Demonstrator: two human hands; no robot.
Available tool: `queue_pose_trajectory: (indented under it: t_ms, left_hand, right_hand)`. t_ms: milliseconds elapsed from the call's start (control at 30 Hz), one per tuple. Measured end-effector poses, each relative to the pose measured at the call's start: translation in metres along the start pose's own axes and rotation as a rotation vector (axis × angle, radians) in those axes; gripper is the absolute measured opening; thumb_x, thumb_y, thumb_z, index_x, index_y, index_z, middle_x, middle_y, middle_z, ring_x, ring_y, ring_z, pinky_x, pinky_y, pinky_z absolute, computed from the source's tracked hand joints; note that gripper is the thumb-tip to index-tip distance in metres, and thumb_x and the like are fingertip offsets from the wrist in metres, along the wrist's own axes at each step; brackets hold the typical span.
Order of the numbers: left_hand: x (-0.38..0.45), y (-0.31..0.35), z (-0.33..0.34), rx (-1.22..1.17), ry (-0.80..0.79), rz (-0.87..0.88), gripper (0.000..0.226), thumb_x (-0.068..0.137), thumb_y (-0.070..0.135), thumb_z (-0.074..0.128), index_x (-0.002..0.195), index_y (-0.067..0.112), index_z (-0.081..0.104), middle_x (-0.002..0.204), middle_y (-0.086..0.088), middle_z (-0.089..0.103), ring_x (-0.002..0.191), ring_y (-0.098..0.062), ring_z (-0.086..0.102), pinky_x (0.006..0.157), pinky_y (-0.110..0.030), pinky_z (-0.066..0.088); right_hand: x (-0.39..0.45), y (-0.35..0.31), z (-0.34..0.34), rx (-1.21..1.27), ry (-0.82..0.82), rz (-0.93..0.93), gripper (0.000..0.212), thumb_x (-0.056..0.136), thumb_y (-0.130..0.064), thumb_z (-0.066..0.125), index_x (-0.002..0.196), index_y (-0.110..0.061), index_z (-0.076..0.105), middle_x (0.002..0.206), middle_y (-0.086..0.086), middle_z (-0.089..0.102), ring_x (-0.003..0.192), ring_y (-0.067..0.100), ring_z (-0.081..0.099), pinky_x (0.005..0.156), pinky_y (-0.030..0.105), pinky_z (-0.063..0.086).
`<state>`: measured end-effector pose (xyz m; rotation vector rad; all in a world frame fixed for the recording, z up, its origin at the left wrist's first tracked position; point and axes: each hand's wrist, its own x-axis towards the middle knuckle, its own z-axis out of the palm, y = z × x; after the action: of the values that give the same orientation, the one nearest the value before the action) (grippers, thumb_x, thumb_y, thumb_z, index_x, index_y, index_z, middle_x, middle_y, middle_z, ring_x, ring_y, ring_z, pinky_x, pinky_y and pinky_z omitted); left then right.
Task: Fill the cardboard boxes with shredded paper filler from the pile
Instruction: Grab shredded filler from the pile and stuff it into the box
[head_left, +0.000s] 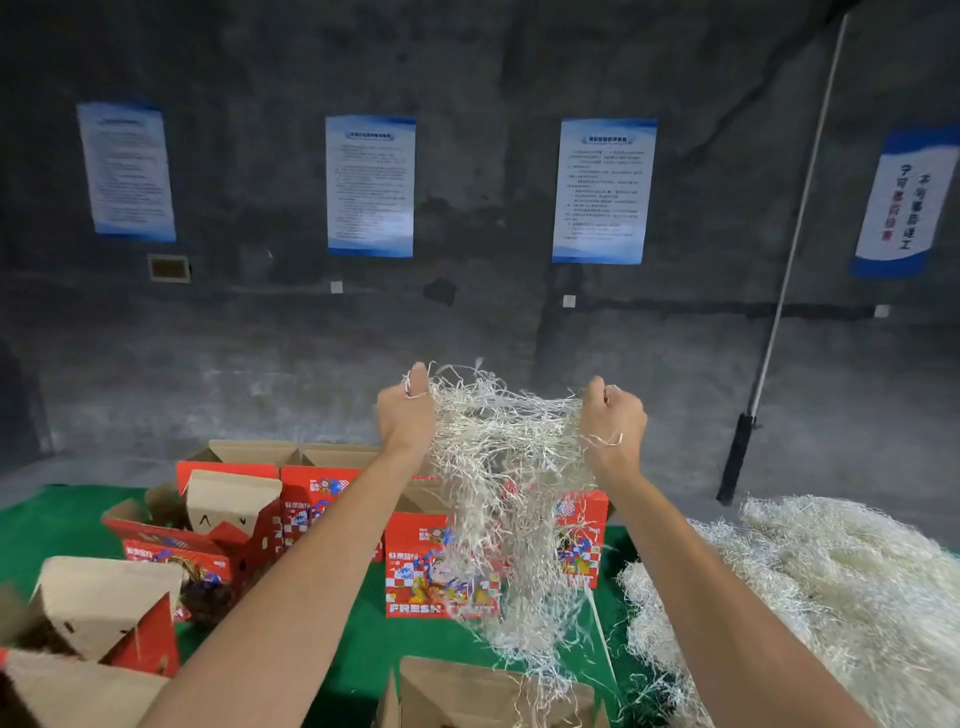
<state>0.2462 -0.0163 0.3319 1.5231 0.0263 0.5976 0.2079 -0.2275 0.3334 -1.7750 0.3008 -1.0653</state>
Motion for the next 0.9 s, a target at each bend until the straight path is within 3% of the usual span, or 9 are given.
queue_pose_trajectory:
  t_ms: [167,333,467,533,600,700,733,800,900]
  left_hand:
    - [-0.016,-0.016,0.02,-0.003,-0.152,0.056,0.057,0.099,0.054,0.048,0.055,0.02,0.034,0.036,0.01,0.033,0.033,-0.006,0.032,0.037,-0.019,0.025]
    - [0.028,-0.031,-0.015,0.031,0.072,-0.015,0.057,0.1,0.052,0.045,0.056,0.016,0.036,0.05,0.004,0.035,0.051,-0.018,0.035,0.055,-0.033,0.029]
    - [0.006,-0.034,0.002,0.058,-0.183,-0.142,0.057,0.098,0.064,0.034,0.071,0.016,0.044,0.047,0.008,0.037,0.046,-0.014,0.034,0.048,-0.029,0.027]
    - [-0.002,-0.029,0.002,0.078,-0.283,-0.273,0.068,0.093,0.073,0.032,0.113,0.013,0.057,0.078,-0.004,0.066,0.066,-0.016,0.06,0.054,-0.028,0.041]
    - [-0.008,-0.022,-0.004,-0.01,-0.549,-0.379,0.085,0.084,0.084,0.036,0.149,0.029,0.038,0.139,-0.009,0.055,0.107,-0.022,0.063,0.07,-0.031,0.053]
    - [-0.023,-0.012,-0.003,-0.13,-0.898,-0.333,0.084,0.073,0.087,0.054,0.142,0.039,0.047,0.153,0.004,0.042,0.132,-0.016,0.048,0.108,-0.042,0.039]
    - [-0.028,-0.008,0.0,-0.056,-0.885,-0.301,0.083,0.073,0.08,0.064,0.138,0.031,0.048,0.149,0.004,0.045,0.129,-0.015,0.047,0.108,-0.04,0.037]
    - [-0.03,-0.003,0.008,0.049,-0.643,-0.234,0.066,0.079,0.053,0.078,0.124,0.02,0.043,0.121,0.001,0.054,0.105,-0.015,0.053,0.086,-0.03,0.046]
    - [-0.015,0.001,0.007,-0.163,-0.396,-0.256,0.032,0.087,0.017,0.073,0.113,0.008,0.056,0.101,-0.003,0.065,0.097,-0.023,0.063,0.075,-0.032,0.052]
  right_hand:
    - [-0.013,-0.005,0.016,-0.065,-0.054,-0.146,0.051,0.096,-0.021,0.041,0.048,-0.017,0.022,0.046,-0.006,0.027,0.048,0.015,0.026,0.052,0.033,0.028]
    - [0.014,0.018,-0.017,-0.064,0.025,0.008,0.049,0.097,-0.019,0.041,0.049,-0.015,0.029,0.053,0.004,0.036,0.061,0.027,0.037,0.064,0.046,0.039]
    - [-0.003,0.002,0.001,0.036,-0.062,0.019,0.054,0.095,-0.038,0.048,0.051,-0.013,0.029,0.051,0.003,0.032,0.055,0.02,0.032,0.056,0.037,0.035]
    - [-0.006,-0.005,0.007,0.09,-0.149,0.033,0.057,0.093,-0.052,0.051,0.055,-0.013,0.033,0.054,0.004,0.033,0.053,0.017,0.033,0.053,0.032,0.032]
    - [-0.006,-0.011,0.01,0.127,-0.206,0.039,0.059,0.094,-0.056,0.054,0.058,-0.013,0.035,0.055,0.005,0.035,0.054,0.017,0.035,0.053,0.032,0.032]
    - [-0.011,-0.027,0.017,0.242,-0.278,0.037,0.06,0.095,-0.053,0.055,0.054,-0.014,0.034,0.053,0.007,0.03,0.049,0.021,0.032,0.05,0.04,0.029]
    - [-0.014,-0.032,0.02,0.276,-0.327,0.052,0.061,0.096,-0.053,0.053,0.053,-0.01,0.046,0.052,0.012,0.039,0.046,0.025,0.04,0.049,0.043,0.035]
    - [-0.018,-0.039,0.023,0.335,-0.427,0.085,0.059,0.097,-0.056,0.049,0.075,-0.007,0.072,0.068,0.012,0.063,0.062,0.023,0.061,0.061,0.039,0.051]
    - [-0.02,-0.02,0.017,0.32,-0.322,-0.016,0.053,0.098,-0.056,0.041,0.08,-0.018,0.075,0.081,-0.003,0.075,0.075,0.013,0.071,0.07,0.031,0.056]
